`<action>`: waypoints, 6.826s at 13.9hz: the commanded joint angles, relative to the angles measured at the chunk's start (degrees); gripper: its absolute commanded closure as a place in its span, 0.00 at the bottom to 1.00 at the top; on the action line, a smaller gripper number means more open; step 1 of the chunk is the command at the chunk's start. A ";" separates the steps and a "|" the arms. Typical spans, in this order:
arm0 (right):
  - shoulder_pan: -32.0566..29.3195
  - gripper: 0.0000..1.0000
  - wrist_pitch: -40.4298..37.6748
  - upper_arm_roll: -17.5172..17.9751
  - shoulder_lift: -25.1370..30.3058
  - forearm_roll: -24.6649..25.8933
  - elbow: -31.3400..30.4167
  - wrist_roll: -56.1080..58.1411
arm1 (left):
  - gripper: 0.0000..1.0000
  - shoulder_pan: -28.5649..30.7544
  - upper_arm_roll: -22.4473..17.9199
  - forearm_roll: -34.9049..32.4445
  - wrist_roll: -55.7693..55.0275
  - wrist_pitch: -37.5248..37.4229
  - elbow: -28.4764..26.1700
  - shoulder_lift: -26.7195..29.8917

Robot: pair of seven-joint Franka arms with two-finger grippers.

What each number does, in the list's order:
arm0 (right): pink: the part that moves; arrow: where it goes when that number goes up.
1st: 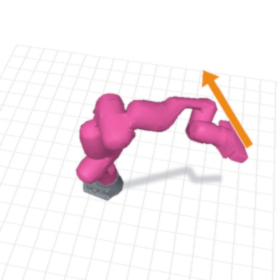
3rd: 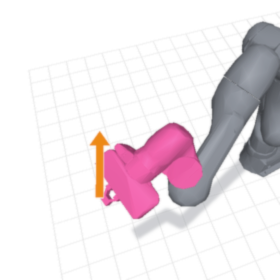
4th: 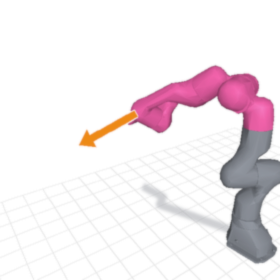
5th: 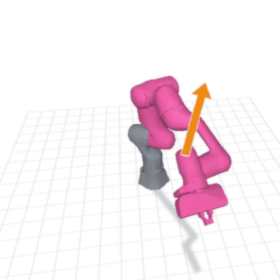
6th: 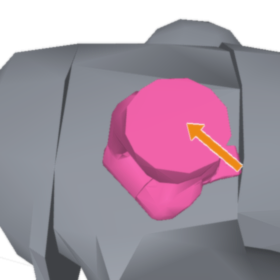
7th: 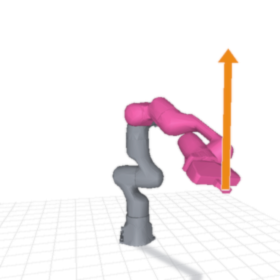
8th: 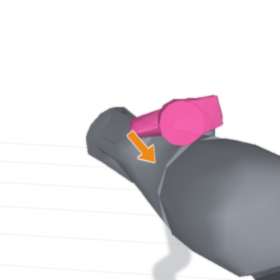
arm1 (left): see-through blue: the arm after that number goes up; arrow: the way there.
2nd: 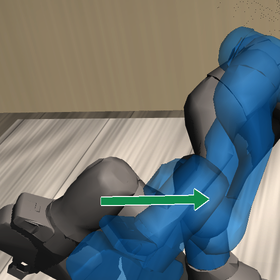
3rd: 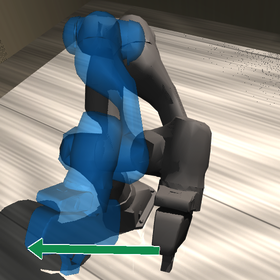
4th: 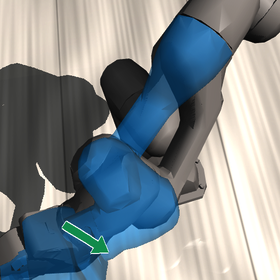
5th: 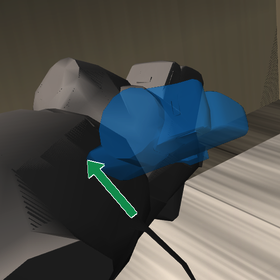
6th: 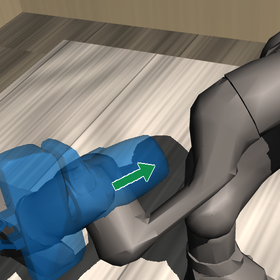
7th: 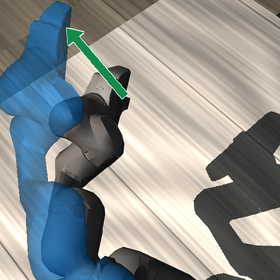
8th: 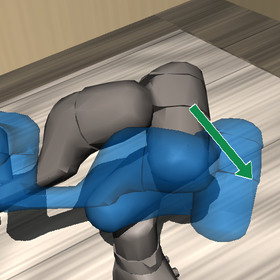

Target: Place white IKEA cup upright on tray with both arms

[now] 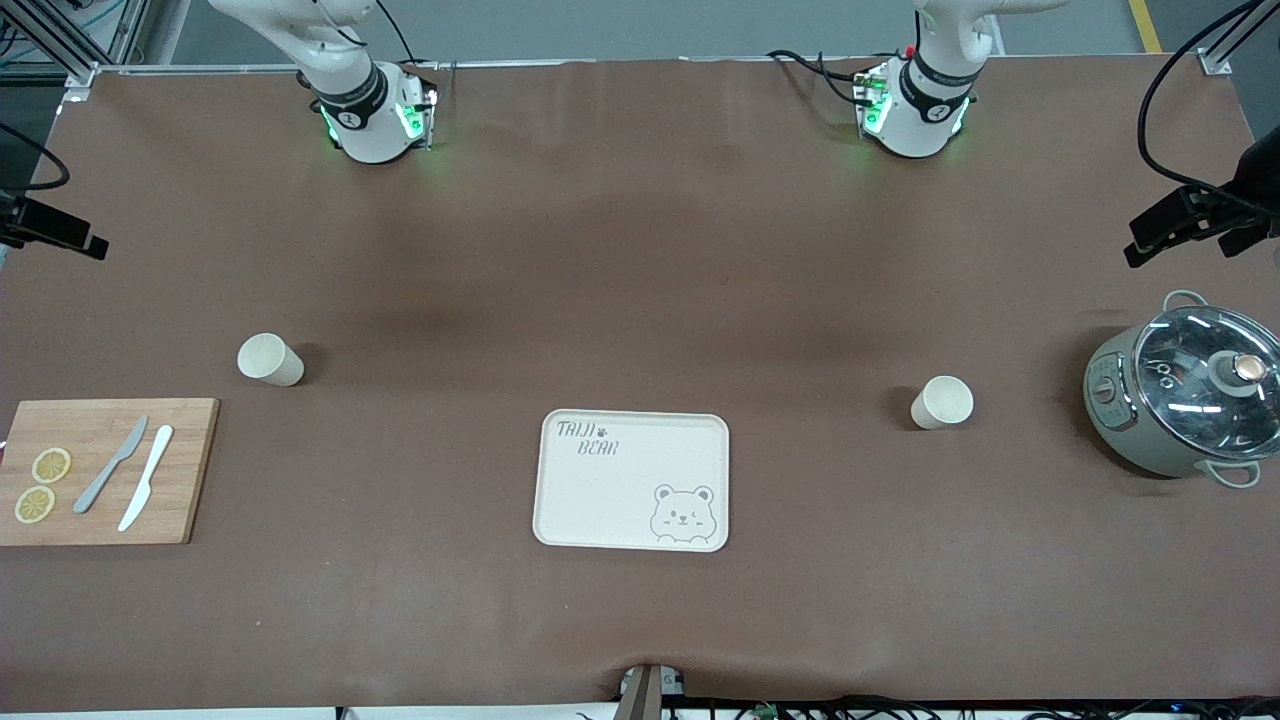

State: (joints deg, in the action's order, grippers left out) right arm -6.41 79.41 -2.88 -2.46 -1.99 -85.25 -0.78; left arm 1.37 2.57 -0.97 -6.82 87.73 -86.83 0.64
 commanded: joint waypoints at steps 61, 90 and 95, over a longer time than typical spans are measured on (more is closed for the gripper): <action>-7.39 1.00 51.77 0.25 -10.72 -6.45 -42.13 1.83 | 1.00 -11.72 3.32 1.06 -21.71 49.31 -18.83 -22.78; 25.73 1.00 24.92 0.68 -26.52 -11.63 1.29 -49.37 | 0.00 -29.23 2.35 0.10 -55.14 44.38 7.99 -45.20; 31.89 1.00 27.45 0.60 -36.02 -11.46 12.10 -61.43 | 0.00 -28.00 -0.19 -1.14 -55.05 39.63 7.99 -38.18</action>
State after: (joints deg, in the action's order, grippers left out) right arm 23.47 106.59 -1.61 -33.52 -12.53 -80.21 -58.01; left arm -26.96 4.11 -1.02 -61.45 130.20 -78.03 -41.72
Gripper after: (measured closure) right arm 0.969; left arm 0.159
